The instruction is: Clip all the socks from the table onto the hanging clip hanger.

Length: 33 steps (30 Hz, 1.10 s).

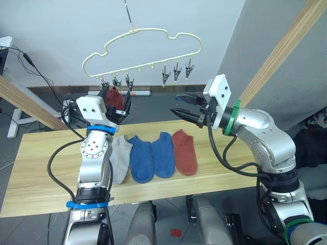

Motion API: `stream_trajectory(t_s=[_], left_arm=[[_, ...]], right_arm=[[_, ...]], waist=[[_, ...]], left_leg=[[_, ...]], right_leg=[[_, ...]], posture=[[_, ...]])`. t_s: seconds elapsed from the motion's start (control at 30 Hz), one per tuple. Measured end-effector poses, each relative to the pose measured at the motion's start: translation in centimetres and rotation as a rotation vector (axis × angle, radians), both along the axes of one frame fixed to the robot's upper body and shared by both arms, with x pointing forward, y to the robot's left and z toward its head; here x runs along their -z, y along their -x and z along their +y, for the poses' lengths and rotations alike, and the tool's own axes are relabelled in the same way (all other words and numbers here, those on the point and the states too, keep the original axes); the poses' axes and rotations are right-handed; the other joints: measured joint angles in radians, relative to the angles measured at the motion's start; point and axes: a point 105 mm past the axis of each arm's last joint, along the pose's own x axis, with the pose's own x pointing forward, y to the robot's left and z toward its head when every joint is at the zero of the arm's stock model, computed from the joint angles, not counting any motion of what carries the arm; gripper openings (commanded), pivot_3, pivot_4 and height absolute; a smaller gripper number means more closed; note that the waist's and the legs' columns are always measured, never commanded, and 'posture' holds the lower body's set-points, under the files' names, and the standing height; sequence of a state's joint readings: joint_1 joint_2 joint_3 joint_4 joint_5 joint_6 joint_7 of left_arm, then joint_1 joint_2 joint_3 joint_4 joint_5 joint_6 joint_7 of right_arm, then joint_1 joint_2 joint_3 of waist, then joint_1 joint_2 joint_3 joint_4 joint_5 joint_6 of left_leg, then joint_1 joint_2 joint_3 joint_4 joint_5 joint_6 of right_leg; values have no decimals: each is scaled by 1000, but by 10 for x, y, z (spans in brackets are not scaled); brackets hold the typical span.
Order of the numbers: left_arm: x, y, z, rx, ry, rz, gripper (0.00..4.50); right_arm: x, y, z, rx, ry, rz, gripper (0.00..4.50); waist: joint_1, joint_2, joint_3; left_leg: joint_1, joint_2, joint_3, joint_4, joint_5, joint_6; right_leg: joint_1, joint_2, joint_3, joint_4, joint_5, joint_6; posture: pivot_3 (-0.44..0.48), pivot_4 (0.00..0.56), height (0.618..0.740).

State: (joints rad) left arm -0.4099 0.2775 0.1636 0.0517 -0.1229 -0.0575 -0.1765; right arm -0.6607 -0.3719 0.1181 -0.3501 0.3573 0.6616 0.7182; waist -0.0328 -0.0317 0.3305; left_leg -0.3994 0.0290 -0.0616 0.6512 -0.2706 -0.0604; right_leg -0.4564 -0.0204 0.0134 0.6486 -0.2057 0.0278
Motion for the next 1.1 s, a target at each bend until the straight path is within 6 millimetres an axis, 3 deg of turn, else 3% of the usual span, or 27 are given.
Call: stream_trajectory(t_s=[0.07,0.2,0.77,1.1], left_arm=[[-1,-1,-1,-2,8,-6,3579],[-3,0,-2,-6,7,-21,2741],[-3,36,0,-4,-50,-47,2741],[9,16,0,-4,-12,27,2741]], right_arm=[[0,0,0,-2,-2,1,2295],[0,1,0,-9,-7,5,2295],[3,0,-2,-1,-2,16,2295],[3,1,-2,-7,-5,17,2295]], waist=[[0,0,0],[-1,0,0],[0,0,0],[1,0,0]], left_leg=[[0,0,0,0,0,0],[0,0,0,0,0,0],[0,0,0,1,0,0],[-1,0,0,5,0,0]], right_leg=[[0,0,0,0,0,0],[0,0,0,0,0,0],[0,0,0,0,0,0],[1,1,0,0,0,1]], posture=[[-57,366,740],[-57,366,740],[-49,364,740],[-49,359,740]])
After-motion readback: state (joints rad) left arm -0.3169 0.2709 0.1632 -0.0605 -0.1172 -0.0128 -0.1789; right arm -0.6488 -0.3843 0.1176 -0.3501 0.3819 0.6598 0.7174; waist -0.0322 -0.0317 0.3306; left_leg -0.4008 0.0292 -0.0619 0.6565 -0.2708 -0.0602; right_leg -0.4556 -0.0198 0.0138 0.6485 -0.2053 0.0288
